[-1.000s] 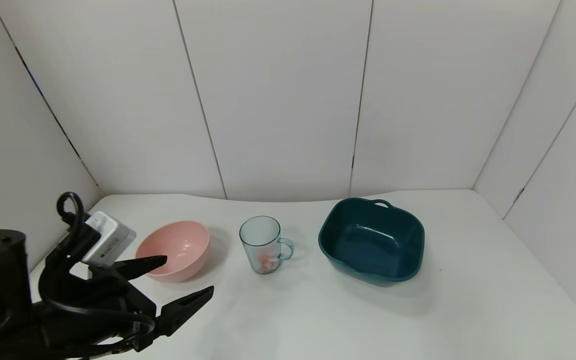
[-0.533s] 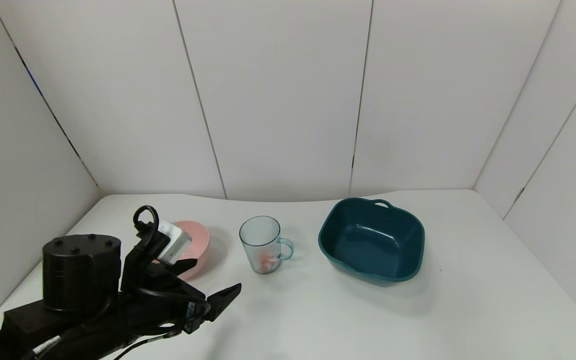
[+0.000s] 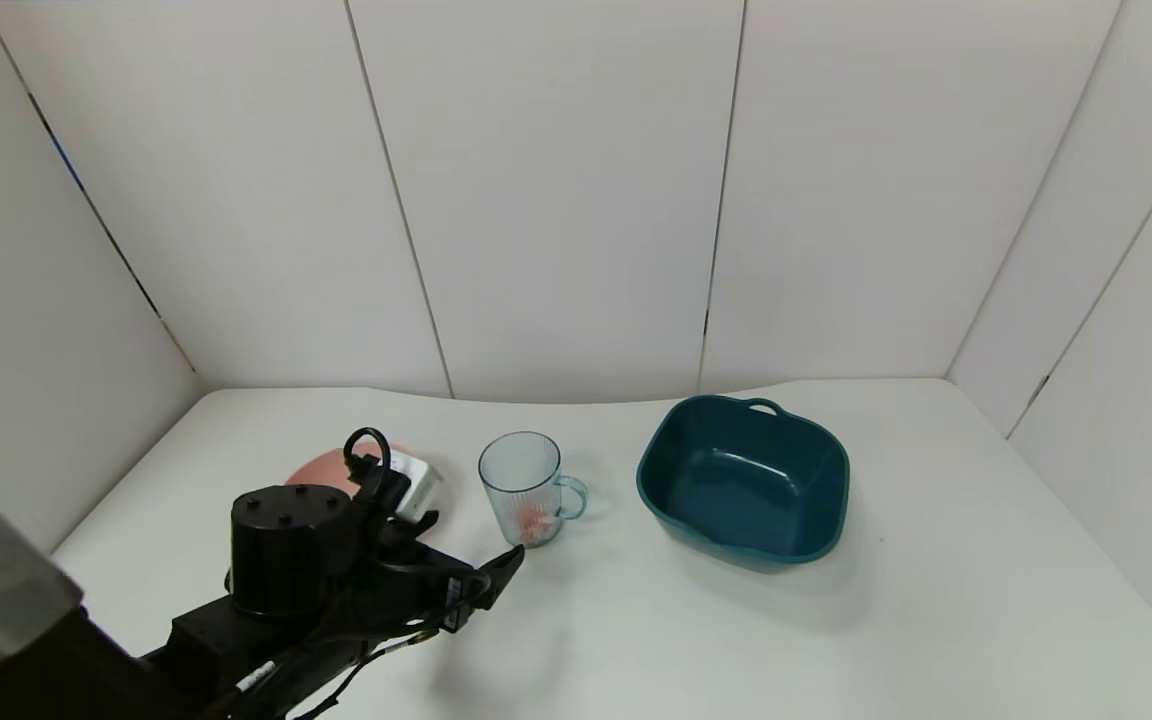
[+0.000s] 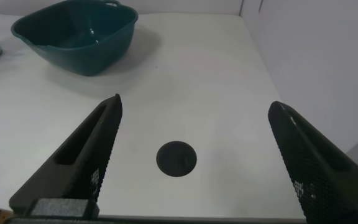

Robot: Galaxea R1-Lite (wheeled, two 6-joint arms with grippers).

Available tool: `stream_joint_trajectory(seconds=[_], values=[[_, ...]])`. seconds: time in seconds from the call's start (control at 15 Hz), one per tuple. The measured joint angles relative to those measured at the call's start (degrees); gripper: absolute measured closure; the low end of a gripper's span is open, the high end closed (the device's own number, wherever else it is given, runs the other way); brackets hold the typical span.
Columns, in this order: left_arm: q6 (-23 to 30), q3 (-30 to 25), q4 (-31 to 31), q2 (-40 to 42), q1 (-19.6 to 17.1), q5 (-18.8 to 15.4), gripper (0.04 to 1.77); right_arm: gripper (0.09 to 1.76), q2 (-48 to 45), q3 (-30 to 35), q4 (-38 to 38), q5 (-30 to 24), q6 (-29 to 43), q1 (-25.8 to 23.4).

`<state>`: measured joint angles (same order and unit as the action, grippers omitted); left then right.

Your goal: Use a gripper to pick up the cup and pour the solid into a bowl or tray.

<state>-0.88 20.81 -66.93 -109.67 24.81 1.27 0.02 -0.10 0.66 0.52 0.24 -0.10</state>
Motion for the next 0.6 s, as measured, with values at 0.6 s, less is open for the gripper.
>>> stream_joint_trajectory(seconds=[0.6], values=[[0.7,0.1,-13.1,-11.0,0.1,0.2,0.09,0.14,0.0,0.0,0.0,0.0,0.0,0.0]])
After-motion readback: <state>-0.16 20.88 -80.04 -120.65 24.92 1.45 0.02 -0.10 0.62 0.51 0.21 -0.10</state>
